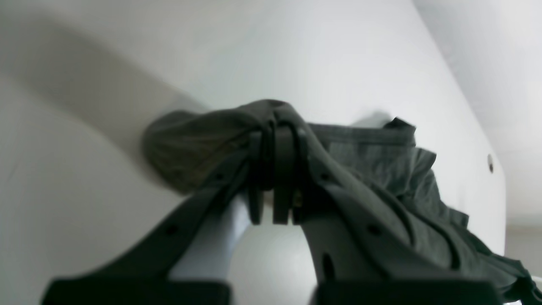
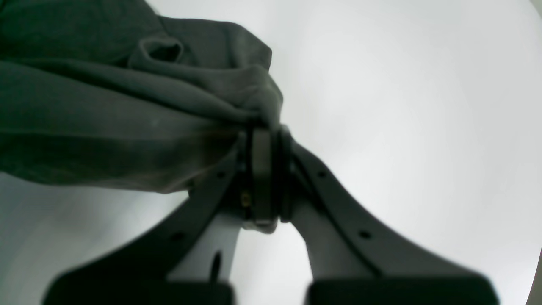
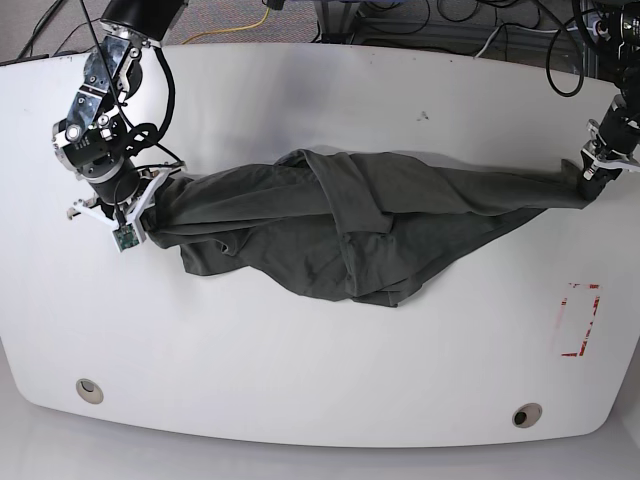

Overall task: Layout the t-shirt on the table in an organized manner, then fold the t-shirt properly
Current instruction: 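Lift the stretched shirt with both grippers and lay it across the table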

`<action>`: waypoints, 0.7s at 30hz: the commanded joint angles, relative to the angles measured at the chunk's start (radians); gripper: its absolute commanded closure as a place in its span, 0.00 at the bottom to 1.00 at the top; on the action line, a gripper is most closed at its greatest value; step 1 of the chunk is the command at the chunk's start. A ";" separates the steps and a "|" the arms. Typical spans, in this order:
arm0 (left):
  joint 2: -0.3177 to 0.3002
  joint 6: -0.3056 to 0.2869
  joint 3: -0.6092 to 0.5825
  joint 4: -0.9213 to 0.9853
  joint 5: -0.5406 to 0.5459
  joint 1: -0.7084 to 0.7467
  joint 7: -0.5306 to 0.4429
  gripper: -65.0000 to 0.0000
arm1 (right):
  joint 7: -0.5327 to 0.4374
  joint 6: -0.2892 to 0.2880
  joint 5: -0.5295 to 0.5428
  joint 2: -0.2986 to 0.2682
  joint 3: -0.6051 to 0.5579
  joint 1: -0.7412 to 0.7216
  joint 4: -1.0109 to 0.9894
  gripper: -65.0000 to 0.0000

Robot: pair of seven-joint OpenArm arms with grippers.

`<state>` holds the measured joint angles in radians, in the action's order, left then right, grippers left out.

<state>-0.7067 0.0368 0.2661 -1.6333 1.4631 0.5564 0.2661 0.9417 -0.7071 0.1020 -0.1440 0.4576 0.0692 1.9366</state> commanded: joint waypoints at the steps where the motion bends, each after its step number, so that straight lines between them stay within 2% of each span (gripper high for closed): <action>1: -0.028 -0.008 0.023 -0.009 0.003 0.001 0.028 0.94 | -0.033 0.009 -0.002 -0.012 0.005 0.008 0.022 1.00; 6: -0.024 -0.008 0.089 0.009 0.001 0.009 0.167 0.77 | -0.033 0.009 -0.002 -0.012 0.005 0.022 0.022 1.00; 12: -0.023 -0.008 0.198 0.057 0.001 0.021 0.379 0.58 | -0.033 0.009 -0.002 -0.012 0.005 0.024 0.022 1.00; 17: -0.023 -0.008 0.276 0.061 -0.003 0.021 0.513 0.51 | -0.033 0.009 -0.002 -0.012 0.005 0.024 0.022 1.00; 21: -0.021 -0.008 0.333 0.028 -0.048 0.021 0.605 0.51 | -0.033 0.009 -0.002 -0.012 0.005 0.017 0.022 1.00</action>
<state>-0.7017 0.0360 0.5694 -1.5707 1.4208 0.5816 0.8593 0.9276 -0.7036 0.0959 -0.1444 0.4583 0.1032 1.9366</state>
